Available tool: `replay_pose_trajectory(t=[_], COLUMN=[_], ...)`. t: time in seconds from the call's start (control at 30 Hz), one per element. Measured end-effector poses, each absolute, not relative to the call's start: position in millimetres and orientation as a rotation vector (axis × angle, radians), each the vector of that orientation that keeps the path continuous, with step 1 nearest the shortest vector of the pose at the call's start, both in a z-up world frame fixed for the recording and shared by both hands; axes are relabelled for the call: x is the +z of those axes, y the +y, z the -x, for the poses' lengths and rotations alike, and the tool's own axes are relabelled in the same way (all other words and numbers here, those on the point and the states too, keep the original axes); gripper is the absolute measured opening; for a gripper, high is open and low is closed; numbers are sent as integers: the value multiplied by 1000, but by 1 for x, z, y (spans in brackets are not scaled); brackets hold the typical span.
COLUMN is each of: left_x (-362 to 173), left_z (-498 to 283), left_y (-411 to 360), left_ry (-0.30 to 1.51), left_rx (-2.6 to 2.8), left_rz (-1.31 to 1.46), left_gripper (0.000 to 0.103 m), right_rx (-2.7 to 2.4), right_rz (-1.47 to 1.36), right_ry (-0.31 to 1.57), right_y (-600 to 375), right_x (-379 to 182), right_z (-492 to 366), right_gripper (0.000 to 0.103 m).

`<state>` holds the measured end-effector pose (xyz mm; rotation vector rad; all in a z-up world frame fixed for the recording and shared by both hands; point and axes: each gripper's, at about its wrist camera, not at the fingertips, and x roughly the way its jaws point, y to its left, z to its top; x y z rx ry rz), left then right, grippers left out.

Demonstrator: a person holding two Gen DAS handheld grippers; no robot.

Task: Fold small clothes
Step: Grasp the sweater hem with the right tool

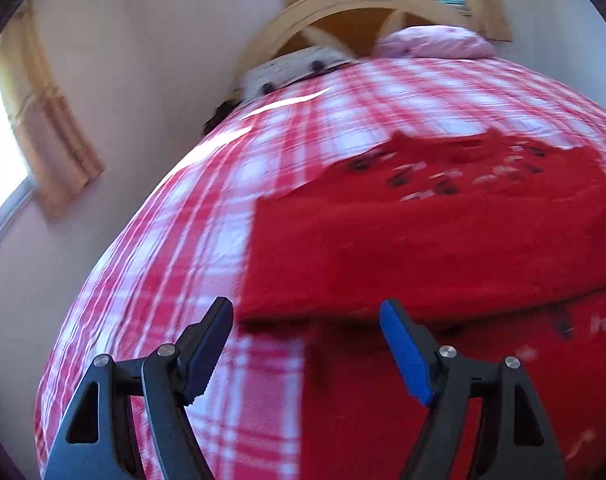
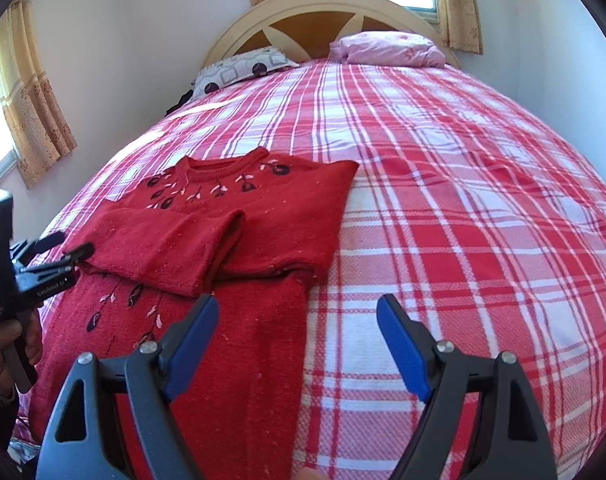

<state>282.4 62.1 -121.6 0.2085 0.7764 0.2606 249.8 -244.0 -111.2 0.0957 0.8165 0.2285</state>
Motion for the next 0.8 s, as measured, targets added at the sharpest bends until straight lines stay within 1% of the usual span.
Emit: replay_pose_trajectory(t=[0.1, 0.17, 0.37, 0.47, 0.5, 0.57, 0.6, 0.67, 0.7, 0.73, 0.77, 0.8], left_x=[-133, -137, -145, -147, -148, -150, -151, -152, -153, -153, -153, -153], left_z=[-283, -288, -312, -309, -308, -305, -305, -305, -305, -305, -305, -304], left_y=[89, 93, 99, 103, 106, 115, 119, 122, 122, 122, 122, 121], left_ry=[839, 850, 880, 865, 865, 867, 868, 867, 869, 871, 870, 870], left_rx=[245, 215, 226, 241, 237, 240, 242, 241, 239, 238, 238, 238], left_rz=[-105, -52, -2, 5, 29, 73, 103, 126, 128, 127, 125, 122], left_gripper=[77, 77, 77, 86, 86, 89, 89, 89, 89, 89, 89, 90], right_rx=[272, 293, 390, 365, 353, 322, 304, 306, 321, 338, 354, 356], right_rz=[-114, -117, -95, -96, -99, -92, -101, -133, -150, -160, -170, -170], right_ry=[837, 855, 948, 978, 990, 1031, 1050, 1071, 1075, 1085, 1106, 1112], right_y=[-230, -219, -180, -175, -175, -174, -174, -174, -172, -170, -168, -165], right_x=[-111, -109, -113, -119, -122, -131, -137, -143, -144, -145, -146, -145], right_z=[-263, -271, -306, -325, -331, -343, -349, -356, -360, -363, -366, -368], right_gripper=[84, 84, 83, 81, 78, 71, 66, 62, 53, 34, 24, 17])
